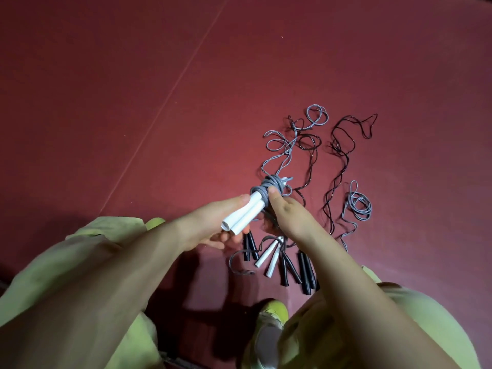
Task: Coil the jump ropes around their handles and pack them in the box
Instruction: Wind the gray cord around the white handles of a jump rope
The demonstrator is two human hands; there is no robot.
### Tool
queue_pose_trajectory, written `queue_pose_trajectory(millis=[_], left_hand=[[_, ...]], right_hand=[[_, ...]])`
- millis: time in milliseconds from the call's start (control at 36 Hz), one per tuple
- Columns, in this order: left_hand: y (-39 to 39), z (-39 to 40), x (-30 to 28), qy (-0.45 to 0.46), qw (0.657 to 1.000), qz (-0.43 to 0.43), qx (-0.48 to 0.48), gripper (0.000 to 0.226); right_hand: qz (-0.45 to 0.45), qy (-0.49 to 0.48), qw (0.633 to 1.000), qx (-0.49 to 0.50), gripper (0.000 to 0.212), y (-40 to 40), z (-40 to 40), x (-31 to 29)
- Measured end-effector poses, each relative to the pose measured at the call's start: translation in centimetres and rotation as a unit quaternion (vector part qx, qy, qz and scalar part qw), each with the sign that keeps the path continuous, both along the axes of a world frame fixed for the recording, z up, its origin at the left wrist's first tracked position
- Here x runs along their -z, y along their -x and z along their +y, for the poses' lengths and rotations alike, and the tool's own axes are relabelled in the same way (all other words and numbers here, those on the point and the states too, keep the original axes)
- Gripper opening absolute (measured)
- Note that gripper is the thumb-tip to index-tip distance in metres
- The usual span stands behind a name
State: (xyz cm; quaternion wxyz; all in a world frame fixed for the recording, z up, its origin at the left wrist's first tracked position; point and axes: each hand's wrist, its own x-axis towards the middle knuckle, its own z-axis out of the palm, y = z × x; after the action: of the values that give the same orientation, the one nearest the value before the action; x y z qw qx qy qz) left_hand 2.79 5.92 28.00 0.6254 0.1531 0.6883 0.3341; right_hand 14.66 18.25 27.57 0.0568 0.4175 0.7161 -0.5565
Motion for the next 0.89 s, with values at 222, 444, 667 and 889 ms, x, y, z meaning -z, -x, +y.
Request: queue_pose_trajectory(millis=[222, 444, 667, 889], left_hand=[[0.3, 0.3, 0.4, -0.032, 0.996, 0.083, -0.006, 0.062], [0.2, 0.8, 0.8, -0.031, 0.957, 0.287, 0.033, 0.048], [0.7, 0.7, 0.4, -0.037, 0.950, 0.311, 0.015, 0.043], [1.3, 0.1, 0.3, -0.046, 0.929, 0.362, 0.054, 0.048]], right_hand=[[-0.045, -0.068, 0.997, 0.016, 0.065, 0.0, 0.0, -0.3], [-0.040, -0.103, 0.994, 0.022, 0.057, 0.3, -0.8, -0.6], [-0.010, -0.086, 0.996, 0.025, 0.052, 0.4, -1.4, -1.3], [-0.005, -0.092, 0.996, -0.009, 0.056, 0.7, -1.3, -1.5]])
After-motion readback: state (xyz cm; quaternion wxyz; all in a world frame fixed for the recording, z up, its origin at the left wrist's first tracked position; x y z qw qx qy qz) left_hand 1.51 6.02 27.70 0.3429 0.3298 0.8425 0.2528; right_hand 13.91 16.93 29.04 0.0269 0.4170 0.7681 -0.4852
